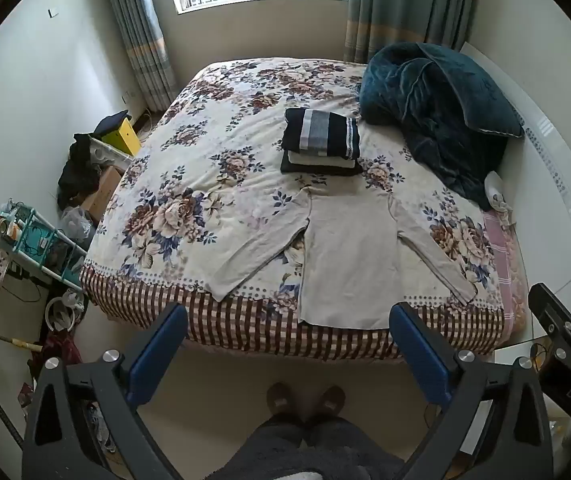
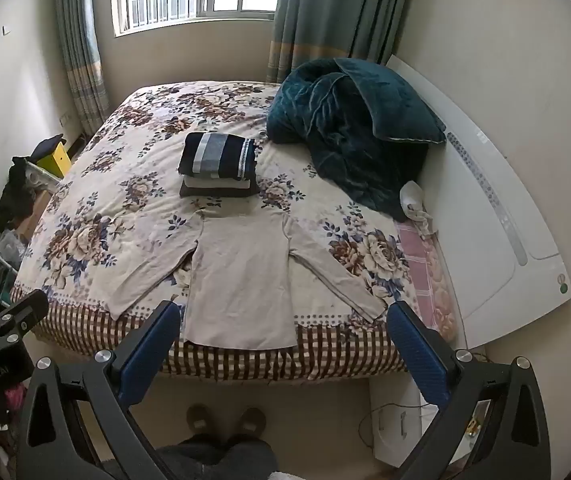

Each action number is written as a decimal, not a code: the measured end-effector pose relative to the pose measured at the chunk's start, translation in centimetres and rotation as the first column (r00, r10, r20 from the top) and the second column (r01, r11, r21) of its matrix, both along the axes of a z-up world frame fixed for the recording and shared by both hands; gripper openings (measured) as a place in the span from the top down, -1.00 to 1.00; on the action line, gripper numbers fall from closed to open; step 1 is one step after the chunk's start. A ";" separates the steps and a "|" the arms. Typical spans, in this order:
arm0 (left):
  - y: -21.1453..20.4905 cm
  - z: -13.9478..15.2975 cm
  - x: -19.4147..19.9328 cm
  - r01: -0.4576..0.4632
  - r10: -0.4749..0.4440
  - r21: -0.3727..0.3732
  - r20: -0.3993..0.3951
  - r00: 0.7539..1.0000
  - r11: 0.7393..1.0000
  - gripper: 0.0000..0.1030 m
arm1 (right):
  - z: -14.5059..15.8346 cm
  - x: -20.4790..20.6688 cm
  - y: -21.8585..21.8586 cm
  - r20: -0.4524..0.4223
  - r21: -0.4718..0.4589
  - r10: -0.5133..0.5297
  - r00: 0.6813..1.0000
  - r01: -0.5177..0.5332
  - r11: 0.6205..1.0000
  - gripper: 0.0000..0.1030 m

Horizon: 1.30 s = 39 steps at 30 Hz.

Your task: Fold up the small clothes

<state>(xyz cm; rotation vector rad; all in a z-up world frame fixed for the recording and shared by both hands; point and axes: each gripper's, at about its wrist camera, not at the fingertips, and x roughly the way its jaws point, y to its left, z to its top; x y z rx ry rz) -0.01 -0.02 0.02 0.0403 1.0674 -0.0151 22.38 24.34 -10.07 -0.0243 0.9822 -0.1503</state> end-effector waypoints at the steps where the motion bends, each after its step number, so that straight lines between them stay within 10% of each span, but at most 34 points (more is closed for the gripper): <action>1: 0.0 0.0 0.0 0.002 -0.002 -0.002 0.001 1.000 1.000 -1.00 | 0.0 0.0 0.0 0.001 -0.002 0.000 1.000 0.000 1.000 -1.00; 39: -1.1 0.9 0.6 0.001 -0.001 -0.012 0.008 1.000 1.000 -1.00 | 0.5 0.4 0.4 0.004 -0.006 0.004 1.000 -0.004 1.000 -1.00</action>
